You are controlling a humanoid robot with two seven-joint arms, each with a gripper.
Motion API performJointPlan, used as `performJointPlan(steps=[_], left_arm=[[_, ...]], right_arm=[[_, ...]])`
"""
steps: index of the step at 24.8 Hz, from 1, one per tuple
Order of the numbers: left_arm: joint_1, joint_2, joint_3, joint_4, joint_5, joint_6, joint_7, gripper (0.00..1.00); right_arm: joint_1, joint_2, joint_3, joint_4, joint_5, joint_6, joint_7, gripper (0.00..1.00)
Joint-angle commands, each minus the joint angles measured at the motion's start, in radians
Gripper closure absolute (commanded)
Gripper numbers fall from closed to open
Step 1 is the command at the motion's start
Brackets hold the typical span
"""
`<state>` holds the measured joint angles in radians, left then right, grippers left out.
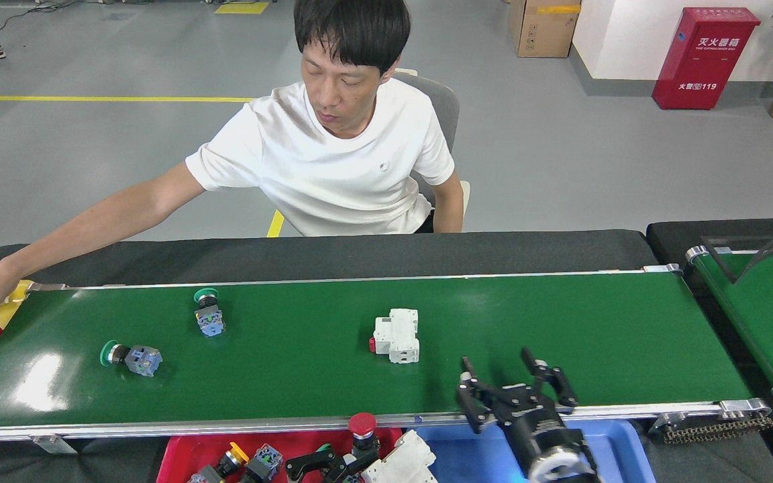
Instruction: Pick switch part from conveyor to tray
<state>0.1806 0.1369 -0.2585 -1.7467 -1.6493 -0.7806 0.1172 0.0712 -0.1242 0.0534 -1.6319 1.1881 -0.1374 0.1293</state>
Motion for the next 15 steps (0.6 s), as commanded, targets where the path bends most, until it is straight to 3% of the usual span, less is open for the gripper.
performJointPlan(steps=[1, 2, 4, 5, 6, 12, 15], left_arm=[[0.010, -0.002, -0.001, -0.010, -0.038, -0.005, 0.004, 0.73], [0.020, -0.002, -0.001, -0.010, -0.069, -0.005, 0.004, 0.64], [0.045, -0.020, -0.002, -0.010, -0.130, -0.005, 0.007, 0.36], [0.049, -0.031, -0.004, -0.010, -0.144, -0.005, 0.007, 0.22], [0.054, -0.040, -0.002, -0.010, -0.155, -0.005, 0.009, 0.00], [0.068, -0.072, 0.044, -0.024, -0.124, -0.005, 0.007, 0.00], [0.082, -0.097, 0.222, -0.028, 0.002, -0.005, -0.010, 0.00]], right_arm=[[0.022, -0.040, -0.090, -0.014, -0.073, -0.140, -0.036, 0.01], [0.038, -0.041, -0.133, -0.016, -0.085, -0.169, -0.042, 0.01], [0.050, -0.040, -0.231, -0.013, -0.087, -0.214, -0.059, 0.01], [0.058, -0.040, -0.256, -0.009, -0.087, -0.222, -0.060, 0.01], [0.065, -0.040, -0.274, -0.009, -0.087, -0.225, -0.062, 0.01], [0.076, -0.034, -0.279, -0.017, -0.088, -0.225, -0.066, 0.01], [0.079, 0.001, -0.279, -0.039, -0.087, -0.217, -0.066, 0.01]])
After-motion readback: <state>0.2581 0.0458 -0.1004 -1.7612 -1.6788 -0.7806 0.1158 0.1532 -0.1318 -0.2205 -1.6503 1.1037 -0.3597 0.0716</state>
